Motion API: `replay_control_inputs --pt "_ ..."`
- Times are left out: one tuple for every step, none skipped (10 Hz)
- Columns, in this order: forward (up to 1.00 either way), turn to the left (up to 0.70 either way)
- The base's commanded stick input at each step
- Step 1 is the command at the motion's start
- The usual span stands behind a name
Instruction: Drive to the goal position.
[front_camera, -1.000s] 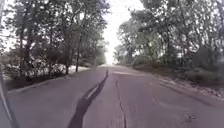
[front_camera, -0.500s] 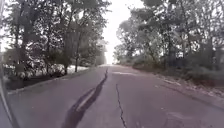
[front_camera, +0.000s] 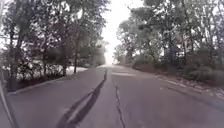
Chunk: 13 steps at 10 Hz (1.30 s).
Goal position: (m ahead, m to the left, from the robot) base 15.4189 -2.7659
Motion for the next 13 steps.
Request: replay_control_inputs --pt "0.7 0.0" --pt "0.7 0.0" --pt "0.7 0.0" --pt "0.7 0.0" --pt "0.7 0.0" --pt "0.7 0.0" --pt "0.7 0.0" --pt "0.7 0.0" --pt "0.7 0.0" --pt "0.7 0.0" --pt "0.7 0.0" --pt "0.7 0.0" --pt "0.7 0.0"
